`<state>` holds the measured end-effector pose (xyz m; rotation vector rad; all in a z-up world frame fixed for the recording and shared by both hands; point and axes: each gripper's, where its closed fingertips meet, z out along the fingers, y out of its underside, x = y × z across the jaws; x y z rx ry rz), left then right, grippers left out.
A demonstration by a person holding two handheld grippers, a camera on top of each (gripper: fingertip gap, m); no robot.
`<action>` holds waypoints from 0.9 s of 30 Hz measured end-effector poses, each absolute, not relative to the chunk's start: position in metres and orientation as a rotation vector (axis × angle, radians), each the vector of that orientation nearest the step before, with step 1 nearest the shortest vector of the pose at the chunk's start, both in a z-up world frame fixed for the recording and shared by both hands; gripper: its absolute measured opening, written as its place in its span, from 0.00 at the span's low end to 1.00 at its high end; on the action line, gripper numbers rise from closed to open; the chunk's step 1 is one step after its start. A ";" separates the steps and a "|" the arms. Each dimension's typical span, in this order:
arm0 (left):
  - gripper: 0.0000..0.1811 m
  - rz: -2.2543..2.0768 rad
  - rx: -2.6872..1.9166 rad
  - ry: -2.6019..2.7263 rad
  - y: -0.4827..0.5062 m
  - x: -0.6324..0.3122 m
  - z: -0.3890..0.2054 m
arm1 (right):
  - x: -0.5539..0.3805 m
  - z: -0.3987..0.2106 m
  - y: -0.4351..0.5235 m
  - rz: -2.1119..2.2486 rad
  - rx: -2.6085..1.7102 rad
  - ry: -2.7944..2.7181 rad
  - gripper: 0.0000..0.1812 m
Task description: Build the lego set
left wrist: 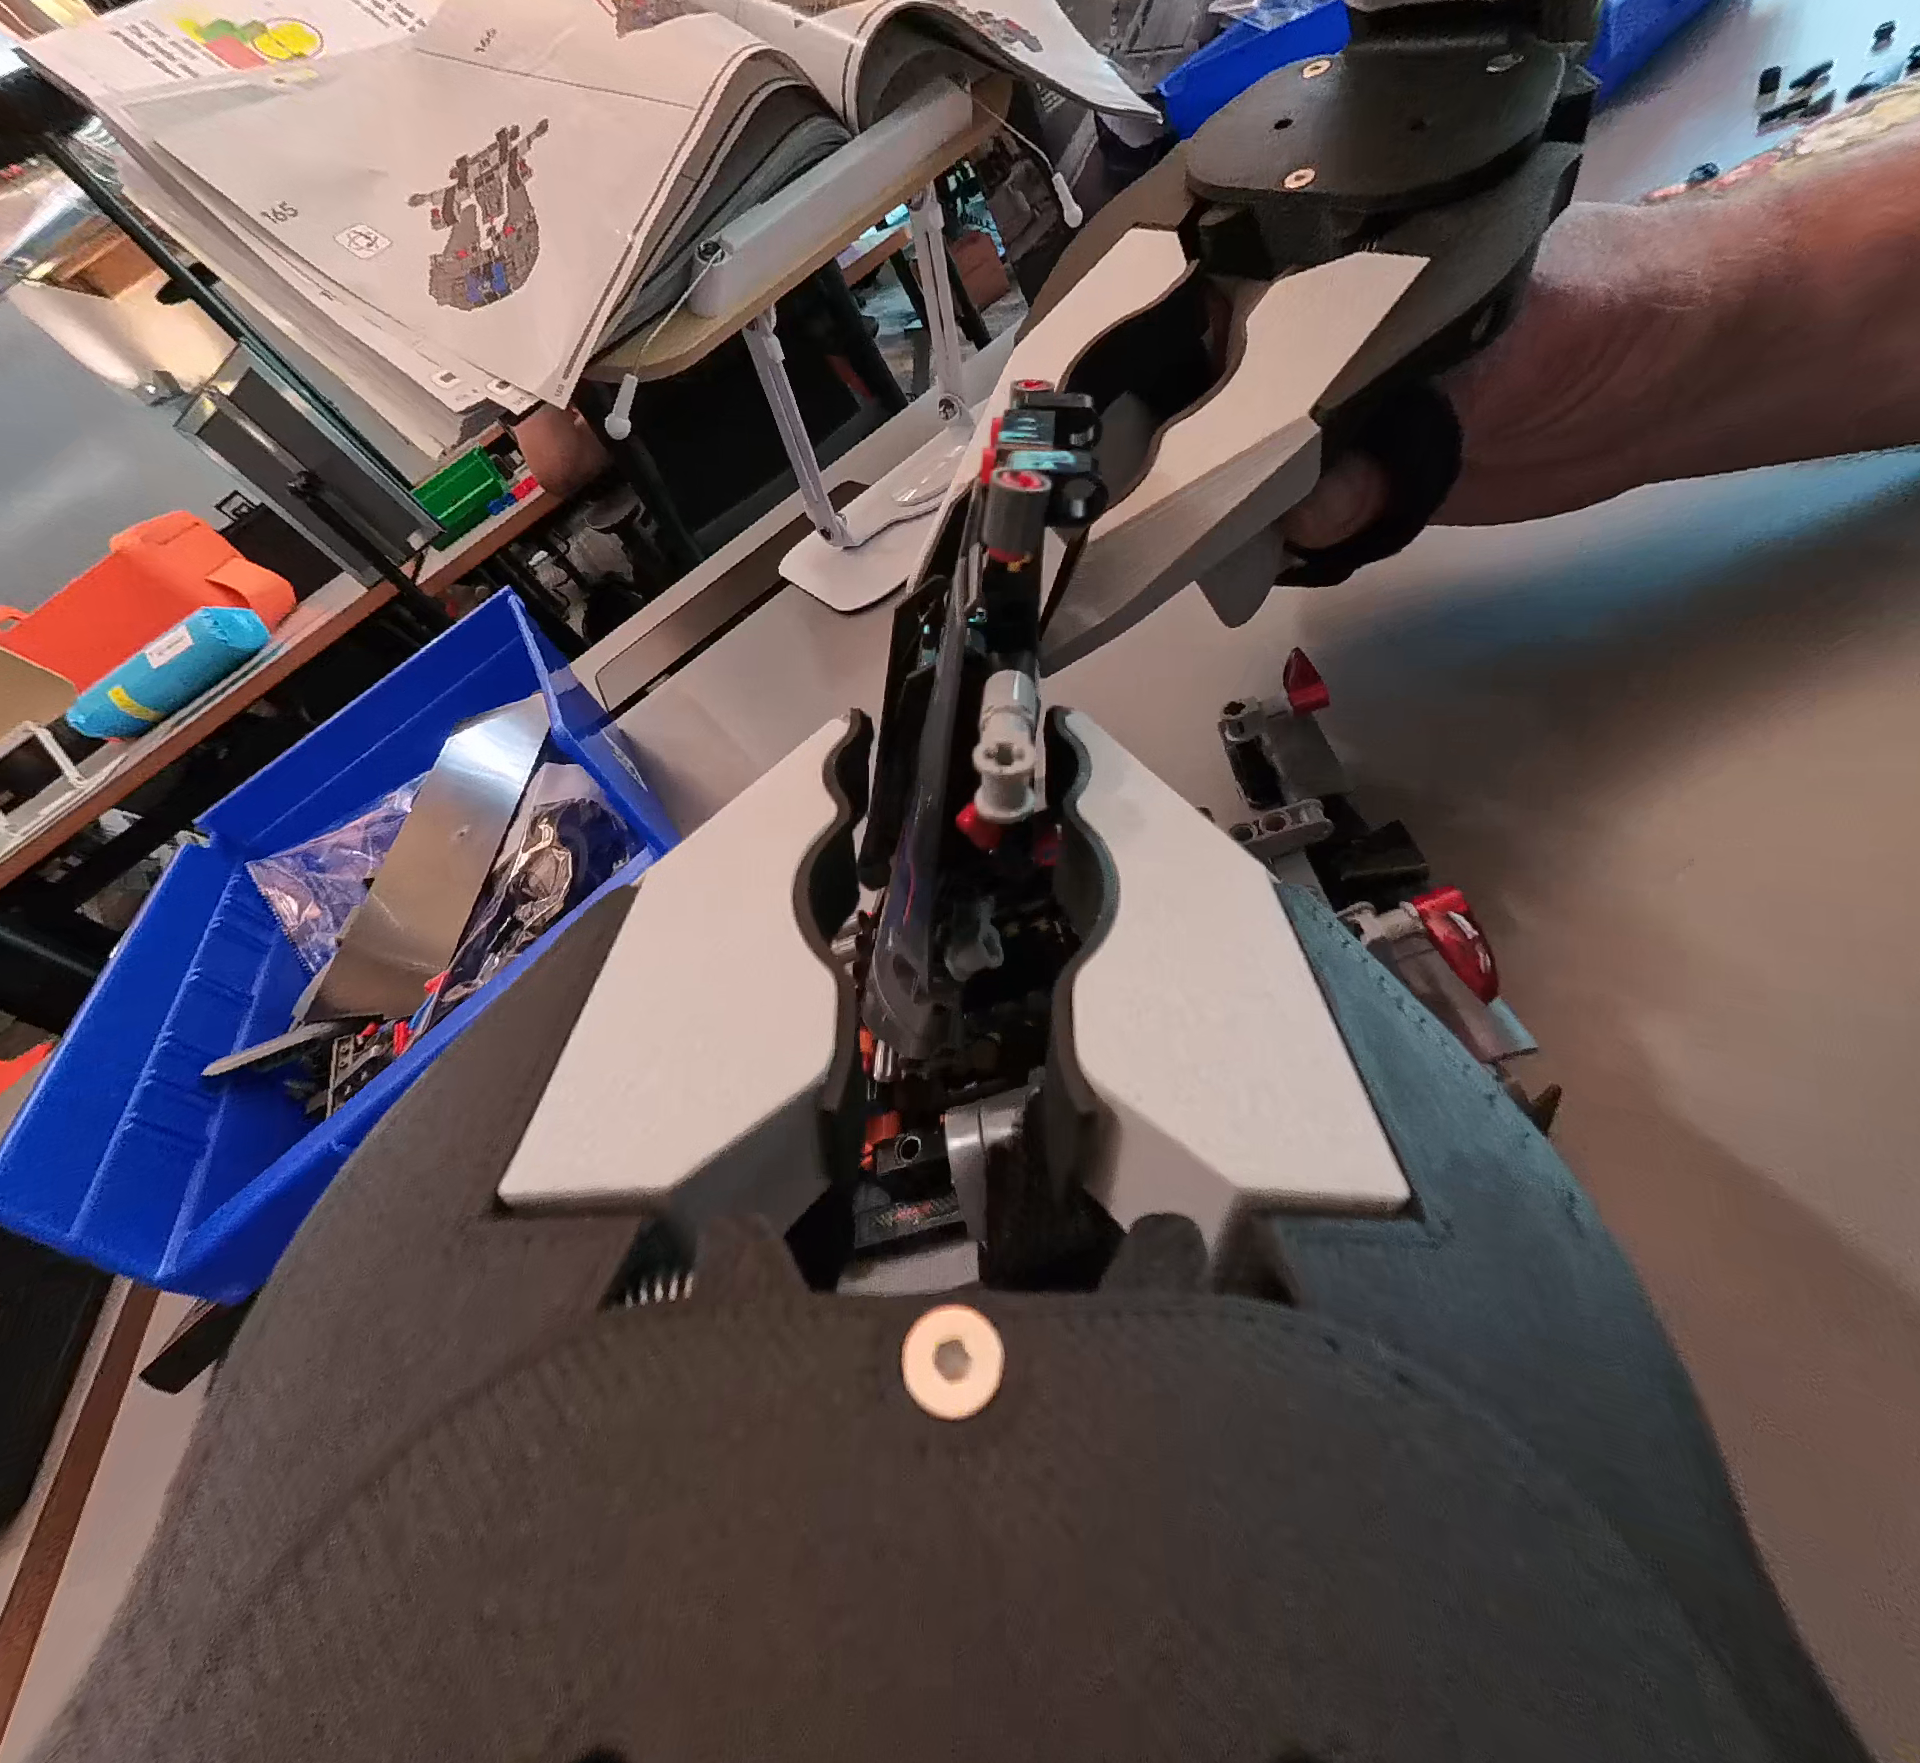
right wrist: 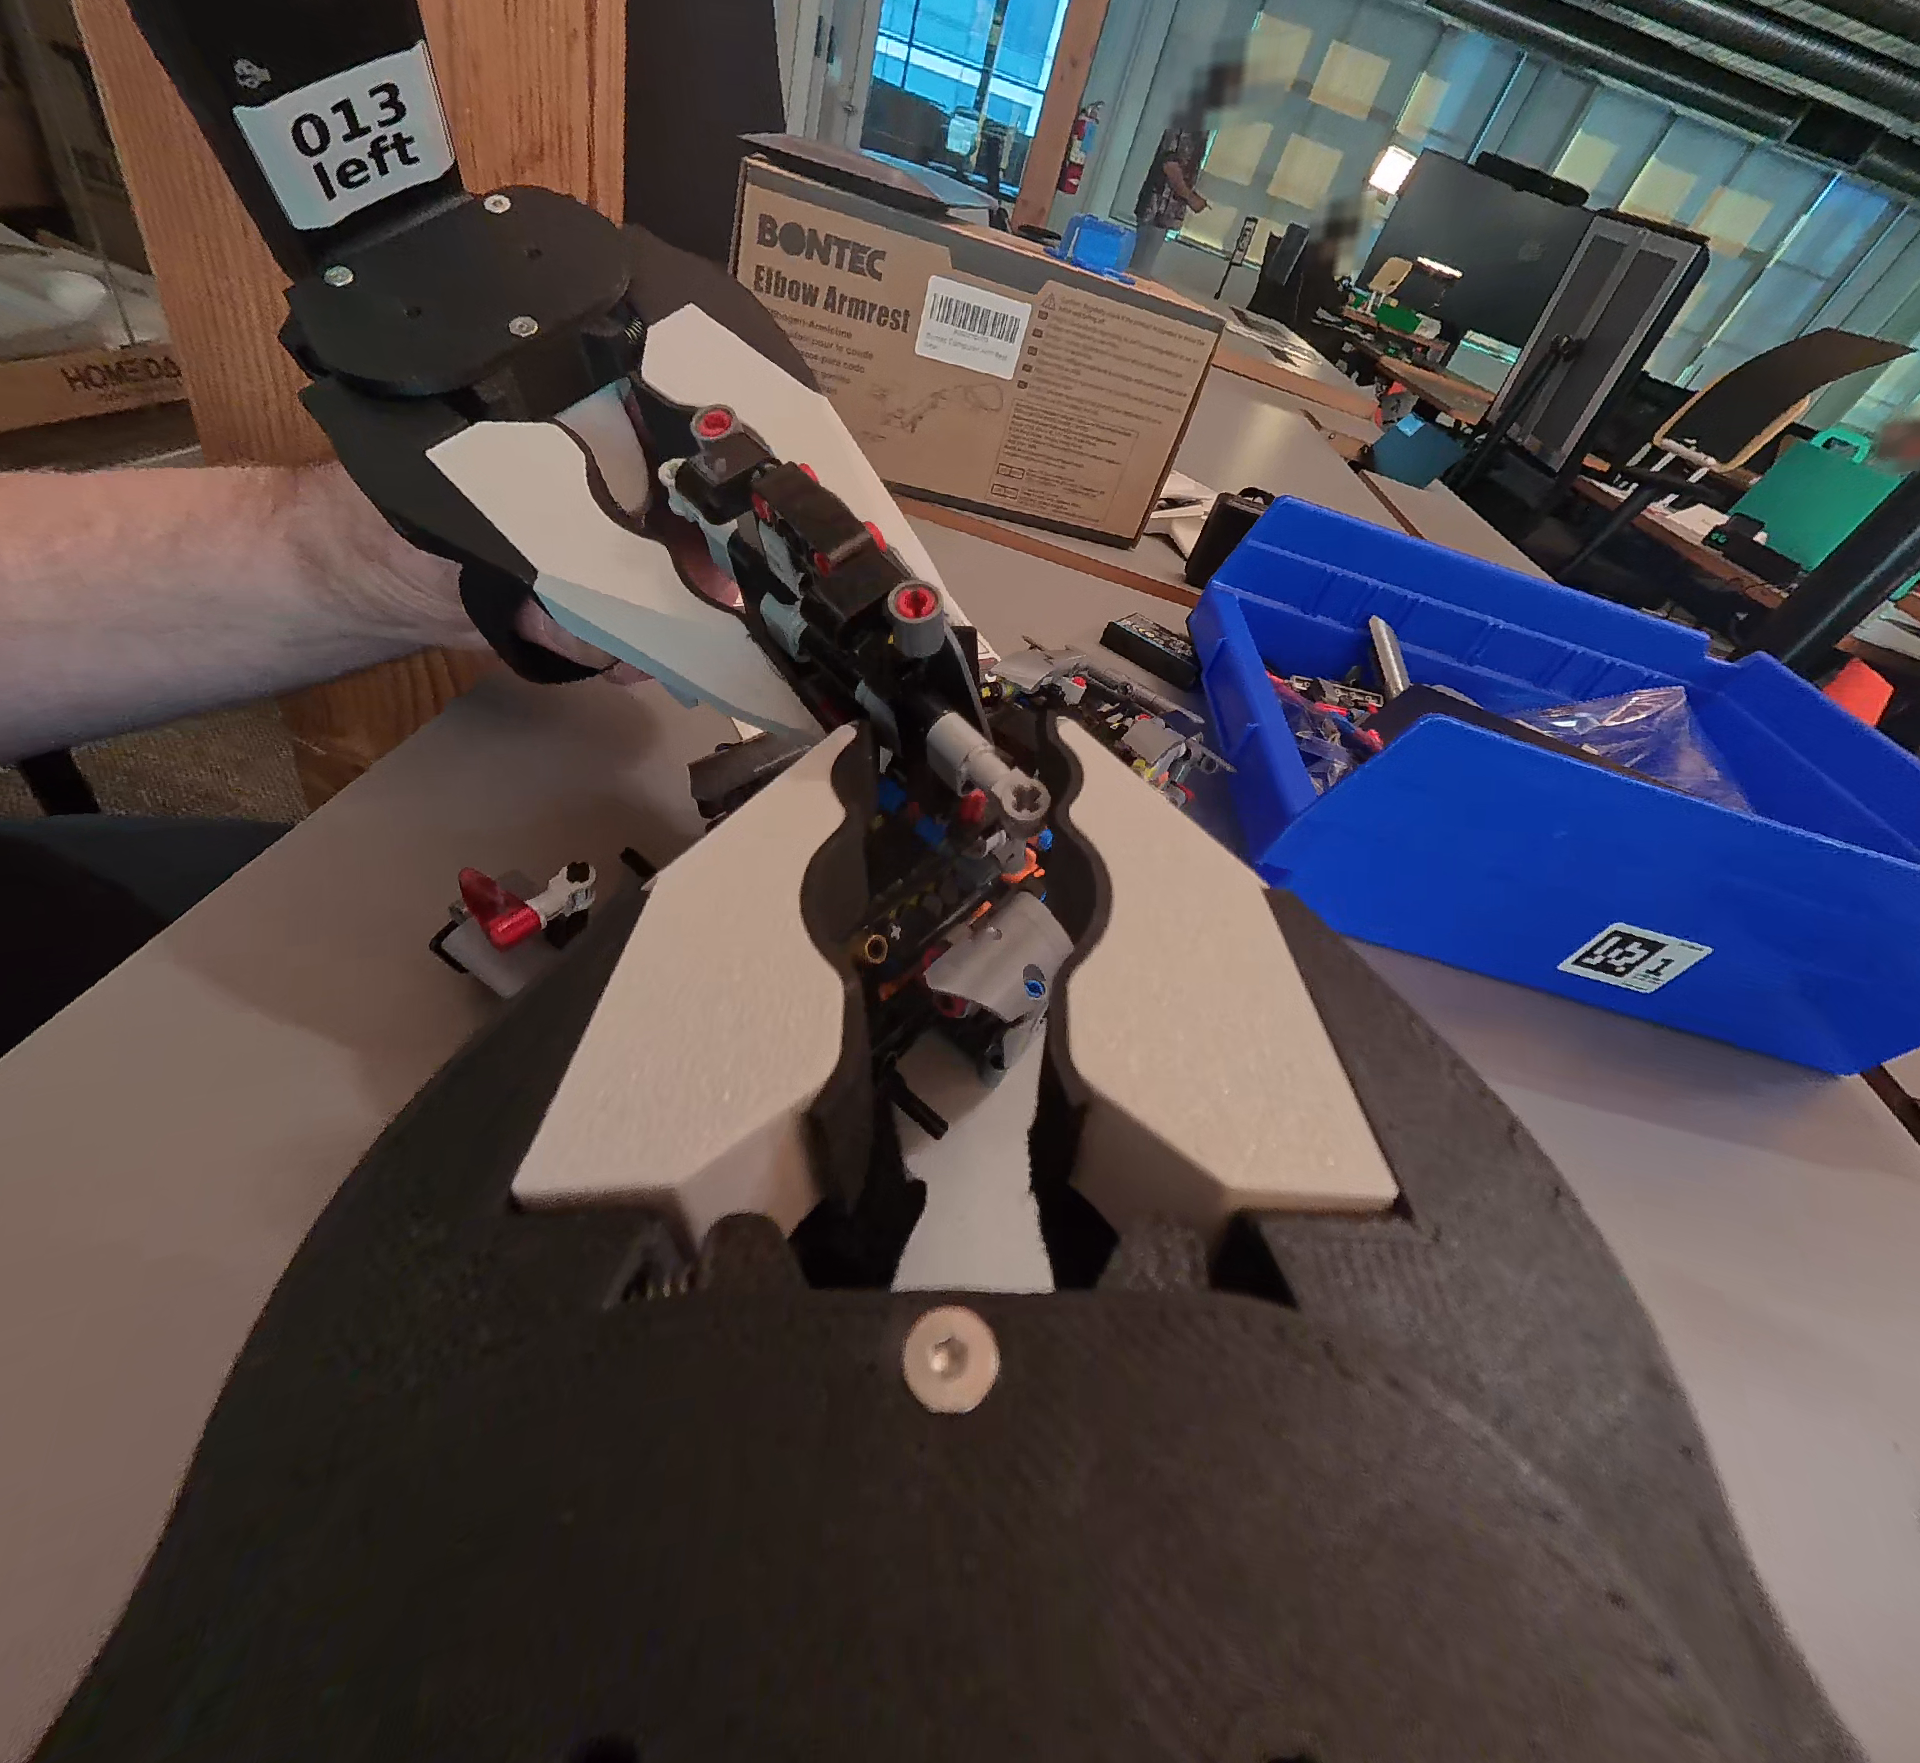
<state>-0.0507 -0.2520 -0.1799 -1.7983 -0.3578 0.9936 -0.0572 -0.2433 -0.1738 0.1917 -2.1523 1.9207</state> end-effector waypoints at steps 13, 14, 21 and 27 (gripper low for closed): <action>0.15 1.073 -1.845 -0.294 -0.250 -0.049 -0.183 | -0.053 -0.177 -0.241 1.921 0.257 -2.141 0.14; 0.15 1.073 -1.843 -0.294 -0.250 -0.049 -0.184 | -0.052 -0.177 -0.241 1.922 0.257 -2.144 0.14; 0.15 1.073 -1.853 -0.286 -0.248 -0.047 -0.185 | -0.050 -0.182 -0.241 1.911 0.277 -2.176 0.17; 0.15 1.084 -1.858 -0.278 -0.247 -0.046 -0.184 | -0.047 -0.183 -0.242 1.899 0.294 -2.176 0.14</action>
